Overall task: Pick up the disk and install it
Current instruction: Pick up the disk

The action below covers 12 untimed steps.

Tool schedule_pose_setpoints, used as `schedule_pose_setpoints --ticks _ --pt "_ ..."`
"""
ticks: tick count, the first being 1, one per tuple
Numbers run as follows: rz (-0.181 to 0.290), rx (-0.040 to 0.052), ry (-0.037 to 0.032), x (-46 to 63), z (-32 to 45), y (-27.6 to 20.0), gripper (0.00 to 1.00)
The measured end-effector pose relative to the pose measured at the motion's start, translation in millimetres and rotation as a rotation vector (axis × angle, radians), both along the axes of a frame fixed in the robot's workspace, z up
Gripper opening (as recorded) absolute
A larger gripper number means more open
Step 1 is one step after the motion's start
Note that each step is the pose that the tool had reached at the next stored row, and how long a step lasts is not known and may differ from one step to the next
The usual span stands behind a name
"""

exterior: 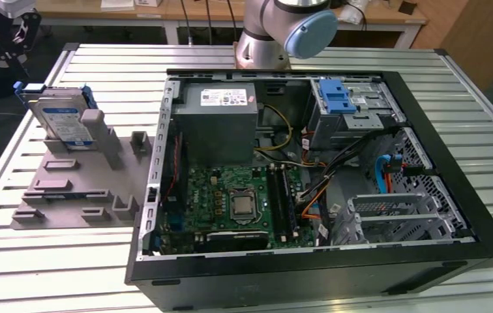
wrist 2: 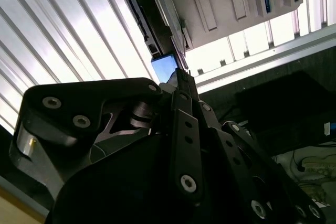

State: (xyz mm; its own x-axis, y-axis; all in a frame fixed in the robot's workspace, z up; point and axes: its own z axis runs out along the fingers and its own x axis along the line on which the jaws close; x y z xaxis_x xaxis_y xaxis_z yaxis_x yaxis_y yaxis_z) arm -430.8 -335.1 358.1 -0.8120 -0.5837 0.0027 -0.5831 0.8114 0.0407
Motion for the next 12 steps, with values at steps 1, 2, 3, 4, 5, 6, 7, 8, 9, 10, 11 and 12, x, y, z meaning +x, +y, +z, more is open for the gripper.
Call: schedule_pose_setpoints --ticks 1,2,3,4,5,6,7,8,9,10,11,12 --pt "0.002 0.0000 0.0000 0.0 0.0 0.0 0.11" --pt "0.004 0.0000 0.0000 -0.1 0.0 0.0 0.11" --pt "0.006 0.0000 0.0000 -0.1 0.0 0.0 0.11" --pt "0.009 0.0000 0.0000 -0.2 0.0 0.0 0.11" --pt "0.011 0.0000 0.0000 -0.2 0.0 0.0 0.11" --pt "0.013 0.0000 0.0000 -0.2 0.0 0.0 0.11" --pt "0.015 0.0000 0.0000 -0.3 0.0 0.0 0.11" --pt "0.017 0.0000 0.0000 -0.4 0.0 0.0 0.11" --pt "0.019 0.0000 0.0000 -0.4 0.0 0.0 0.11" --pt "0.021 0.0000 0.0000 -0.5 0.0 0.0 0.11" --pt "0.023 0.0000 0.0000 -0.6 0.0 0.0 0.11" --pt "0.025 0.0000 0.0000 -0.6 0.0 0.0 0.11"
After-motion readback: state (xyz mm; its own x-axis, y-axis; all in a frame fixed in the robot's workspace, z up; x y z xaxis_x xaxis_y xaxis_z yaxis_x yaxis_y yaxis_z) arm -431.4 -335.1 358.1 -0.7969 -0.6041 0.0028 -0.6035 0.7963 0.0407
